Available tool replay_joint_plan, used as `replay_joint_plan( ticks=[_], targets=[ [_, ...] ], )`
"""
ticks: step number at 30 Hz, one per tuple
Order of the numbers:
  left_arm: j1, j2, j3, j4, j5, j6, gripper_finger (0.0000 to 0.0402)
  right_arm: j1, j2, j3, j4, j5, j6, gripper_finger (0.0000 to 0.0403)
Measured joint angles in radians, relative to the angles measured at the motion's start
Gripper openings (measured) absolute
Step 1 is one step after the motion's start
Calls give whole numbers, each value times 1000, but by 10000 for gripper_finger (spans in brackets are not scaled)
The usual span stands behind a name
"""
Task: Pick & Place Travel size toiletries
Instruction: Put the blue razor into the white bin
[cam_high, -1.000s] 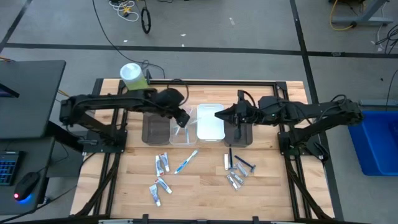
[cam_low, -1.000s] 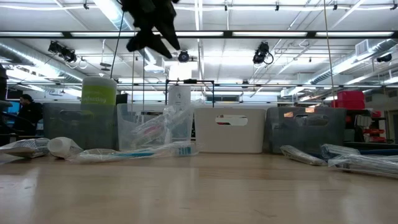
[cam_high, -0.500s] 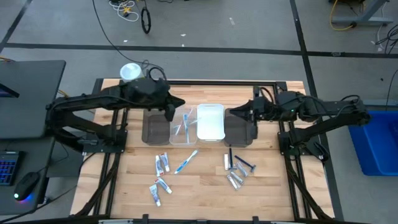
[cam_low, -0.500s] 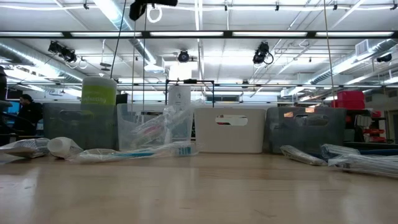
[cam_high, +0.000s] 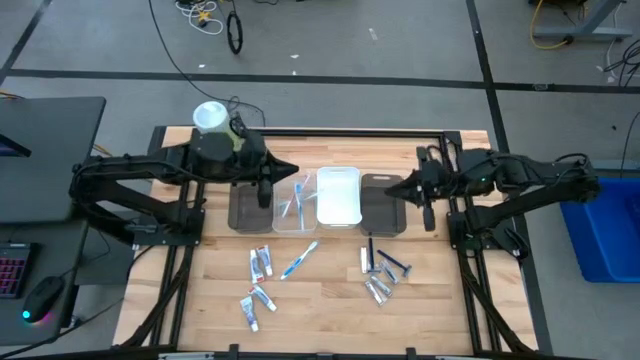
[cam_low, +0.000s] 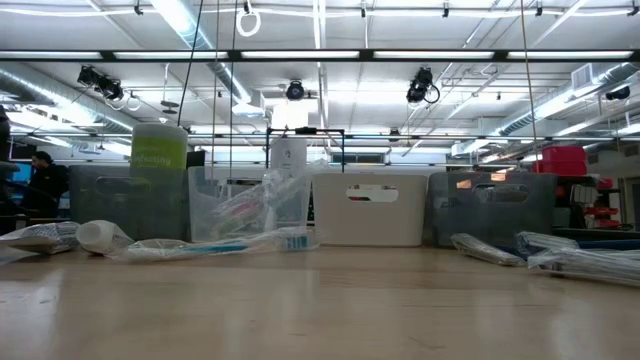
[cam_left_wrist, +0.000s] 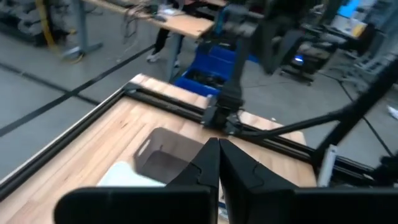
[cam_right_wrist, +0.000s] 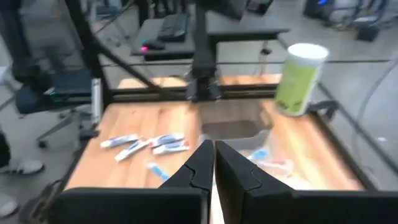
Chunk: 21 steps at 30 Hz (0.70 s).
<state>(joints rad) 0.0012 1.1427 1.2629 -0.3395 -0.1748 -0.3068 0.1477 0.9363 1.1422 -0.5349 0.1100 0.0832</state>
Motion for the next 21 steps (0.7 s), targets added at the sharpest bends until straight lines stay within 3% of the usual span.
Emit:
replay_joint_plan(
  ticks=[8,21],
  targets=[
    [-69,0,0,10,-97,33,5,80,5,-139,0,-9,76,18],
    [-80,0,0,9,-103,34,5,228,5,-341,1,-10,216,16]
  ],
)
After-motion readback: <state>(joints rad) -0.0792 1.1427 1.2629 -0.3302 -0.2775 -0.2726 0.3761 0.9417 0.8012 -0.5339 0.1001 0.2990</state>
